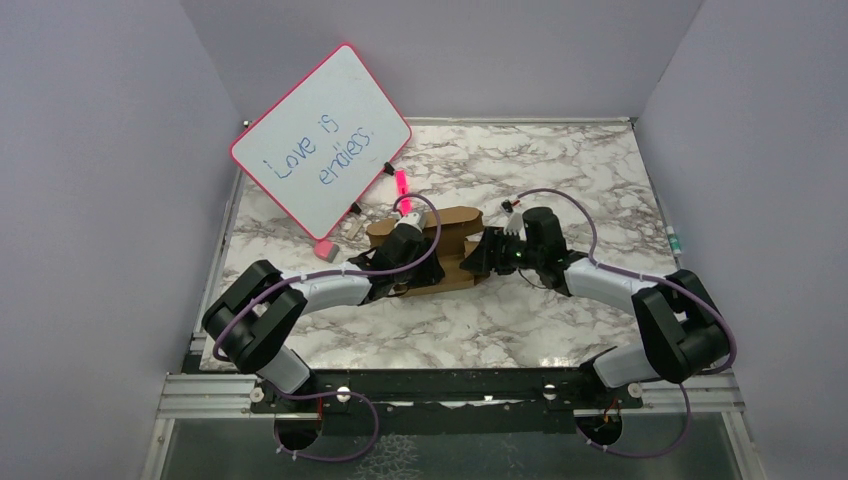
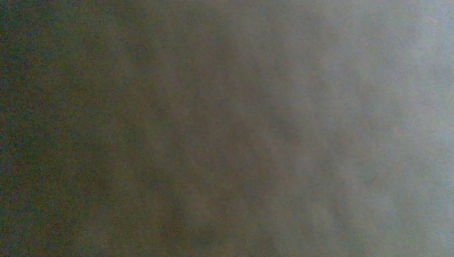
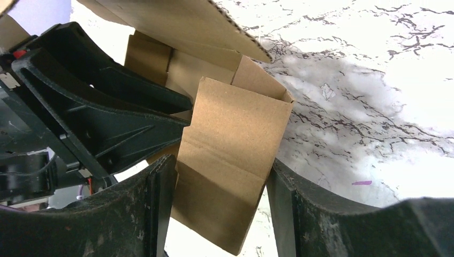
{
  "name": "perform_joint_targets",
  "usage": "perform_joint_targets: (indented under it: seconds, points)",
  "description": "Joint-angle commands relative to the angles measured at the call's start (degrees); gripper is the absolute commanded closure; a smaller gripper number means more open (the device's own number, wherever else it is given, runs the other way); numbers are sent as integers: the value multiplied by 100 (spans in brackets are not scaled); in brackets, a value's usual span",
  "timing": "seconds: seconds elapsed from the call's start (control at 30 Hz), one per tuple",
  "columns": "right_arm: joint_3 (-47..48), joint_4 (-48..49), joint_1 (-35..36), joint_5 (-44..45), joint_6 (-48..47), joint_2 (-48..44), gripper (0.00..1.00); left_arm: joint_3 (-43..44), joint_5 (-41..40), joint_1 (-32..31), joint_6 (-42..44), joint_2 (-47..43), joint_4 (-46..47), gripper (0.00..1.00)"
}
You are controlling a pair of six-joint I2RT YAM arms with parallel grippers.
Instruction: Fold the paper box
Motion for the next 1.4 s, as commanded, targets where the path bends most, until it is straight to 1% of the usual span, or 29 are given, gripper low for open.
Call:
perform_joint_targets:
  seconds: [0.0, 0.2, 0.77, 0.9, 1.1, 1.17, 1.37]
  points:
    - [-20, 241, -101, -156, 258, -267, 35, -12, -224, -29, 74, -52, -131, 54]
    - [-115, 341, -255, -411, 378, -392, 33, -12, -273, -33, 103, -67, -175, 54]
    - [-399, 998, -614, -1439, 838, -528, 26, 24, -318, -38, 120, 20, -223, 54]
    - [-485, 1220, -679, -1717, 967, -522, 25, 35, -311, -38, 120, 46, -225, 54]
    - [-596, 1508, -695, -1810, 1062, -362, 25, 31, -300, -38, 111, 13, -237, 54]
    - [-588, 1447, -690, -1687, 1022, -280, 28, 41, -306, -38, 111, 0, -241, 54]
    - [-441, 1150, -695, -1340, 797, -42, 43, 33, -291, -38, 103, -46, -250, 54]
